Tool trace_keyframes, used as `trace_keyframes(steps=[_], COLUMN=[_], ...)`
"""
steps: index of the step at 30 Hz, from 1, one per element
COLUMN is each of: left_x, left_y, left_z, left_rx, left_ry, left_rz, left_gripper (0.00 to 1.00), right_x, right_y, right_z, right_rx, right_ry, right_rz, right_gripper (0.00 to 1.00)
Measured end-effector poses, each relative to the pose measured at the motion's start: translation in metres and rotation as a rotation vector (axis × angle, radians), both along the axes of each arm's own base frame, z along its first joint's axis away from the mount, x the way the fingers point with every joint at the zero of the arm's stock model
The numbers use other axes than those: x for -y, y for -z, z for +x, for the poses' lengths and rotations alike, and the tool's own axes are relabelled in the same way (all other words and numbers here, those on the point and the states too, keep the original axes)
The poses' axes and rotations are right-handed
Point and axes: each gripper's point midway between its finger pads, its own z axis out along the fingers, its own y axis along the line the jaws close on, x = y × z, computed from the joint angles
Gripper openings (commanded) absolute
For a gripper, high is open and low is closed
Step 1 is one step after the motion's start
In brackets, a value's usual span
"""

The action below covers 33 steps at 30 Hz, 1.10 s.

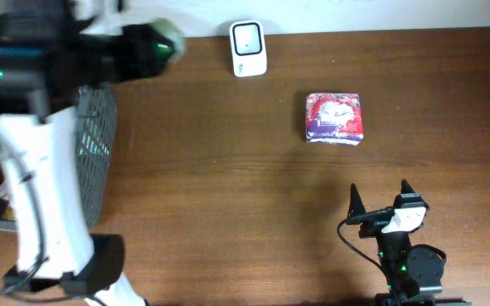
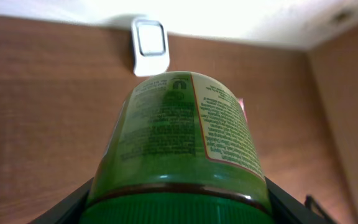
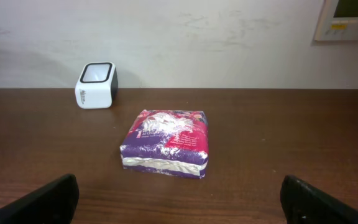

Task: Scan the item barcode
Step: 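Grasp the green-capped jar and lift it out of the basket, then carry the jar past the scanner and set it left of the package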

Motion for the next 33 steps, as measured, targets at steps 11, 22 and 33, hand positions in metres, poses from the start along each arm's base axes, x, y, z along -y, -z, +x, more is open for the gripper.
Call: trace_keyframes(steps=[11, 22, 33], left_x=[0.147, 0.196, 0.216], left_y=[0.163, 0.282, 0.328], left_z=[0.039, 0.049, 0.044], left_rx=[-0.225, -0.33, -0.365], left_ry=[0.235, 0.297, 0.329], left_rz=[0.247, 0.389, 0.427], left_gripper=[0.66, 0.67, 0.87], right_x=[0.0, 0.0, 0.0], right_y=[0.0, 0.0, 0.0], right_z=[0.0, 0.0, 0.0], right_rx=[0.0, 0.0, 0.0], right_ry=[0.0, 0.0, 0.0], right_rz=[0.0, 0.0, 0.0], right_gripper=[0.99, 0.99, 0.99])
